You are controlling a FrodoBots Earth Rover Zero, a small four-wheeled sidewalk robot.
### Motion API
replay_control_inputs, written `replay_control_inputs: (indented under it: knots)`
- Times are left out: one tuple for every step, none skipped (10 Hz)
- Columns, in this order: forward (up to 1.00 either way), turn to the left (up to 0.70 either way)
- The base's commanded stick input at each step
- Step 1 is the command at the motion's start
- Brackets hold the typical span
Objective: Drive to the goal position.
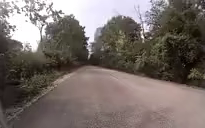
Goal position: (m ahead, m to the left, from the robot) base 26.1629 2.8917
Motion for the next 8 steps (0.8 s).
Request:
replay_control_inputs:
  knots:
    - [0.7, 0.1]
    - [0.7, 0.11]
    - [0.7, 0.07]
    - [0.7, 0.03]
    - [0.7, 0.01]
    - [0.7, 0.0]
    - [0.7, 0.0]
    - [0.7, 0.0]
